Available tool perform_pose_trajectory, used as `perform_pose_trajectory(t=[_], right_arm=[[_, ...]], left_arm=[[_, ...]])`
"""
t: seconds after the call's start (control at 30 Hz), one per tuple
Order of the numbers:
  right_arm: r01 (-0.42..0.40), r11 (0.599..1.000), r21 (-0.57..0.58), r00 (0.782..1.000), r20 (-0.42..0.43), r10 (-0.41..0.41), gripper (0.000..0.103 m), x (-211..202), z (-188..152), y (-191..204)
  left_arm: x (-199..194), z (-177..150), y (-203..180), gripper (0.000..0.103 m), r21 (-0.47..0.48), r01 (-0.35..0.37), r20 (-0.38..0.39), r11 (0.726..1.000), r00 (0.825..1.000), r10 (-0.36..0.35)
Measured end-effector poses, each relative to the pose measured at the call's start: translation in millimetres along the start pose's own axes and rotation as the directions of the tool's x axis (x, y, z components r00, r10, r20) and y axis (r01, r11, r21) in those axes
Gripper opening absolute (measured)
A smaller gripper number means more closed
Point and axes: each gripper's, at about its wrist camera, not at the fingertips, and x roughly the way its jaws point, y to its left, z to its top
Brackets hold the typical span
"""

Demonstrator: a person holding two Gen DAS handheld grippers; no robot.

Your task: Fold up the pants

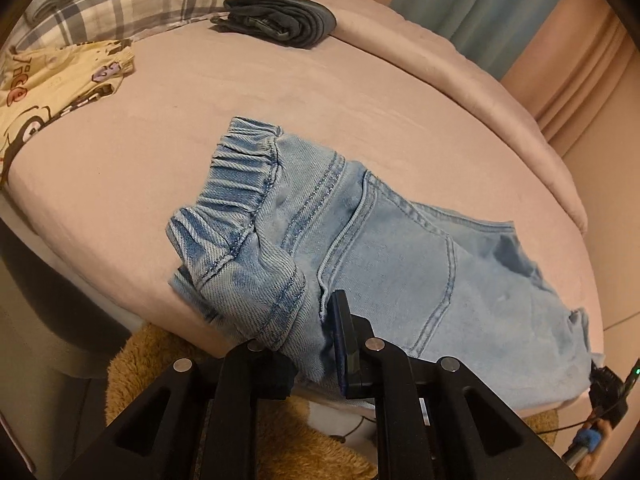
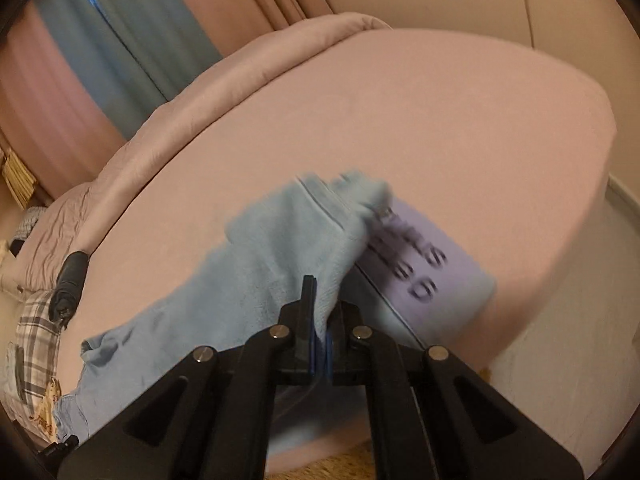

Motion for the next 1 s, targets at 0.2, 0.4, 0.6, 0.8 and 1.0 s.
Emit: perform_pose_trajectory(t=[0.2,0.4,0.6,0.8,1.0], right_arm=[[-0.079,0.997,-0.021,0.995,0.054,0.080,0.004,-2.9,28.2,16.6],[-0.074,0.995,-0.071,0.980,0.181,0.086,0.004,-38.1,50.6,34.5],[0.036,0.995,0.093,0.999,0.013,-0.038,0.004,5.1,1.7,-28.5],[0.017,0.993,0.116,0.999,0.044,-0.022,0.004,-4.7,-0.9,-30.7],[0.077,0.995,0.068,0.997,0.017,-0.078,0.005,-5.1,-3.5,-26.4]], left_arm=[[-7.2,-2.8,-17.1,0.013,0.058,-0.017,0.019,0.998,1.000,0.016],[-4.2,-4.5,-19.2,0.014,0.037,0.032,-0.010,0.999,0.999,-0.031],[4.8,-8.3,-14.4,0.014,0.029,0.036,-0.072,0.999,0.997,-0.034],[1.9,-1.5,0.2,0.017,-0.041,0.097,-0.103,0.994,0.990,-0.100],[-0.4,-10.5,-14.8,0.017,0.068,0.023,-0.059,0.997,0.998,-0.018]])
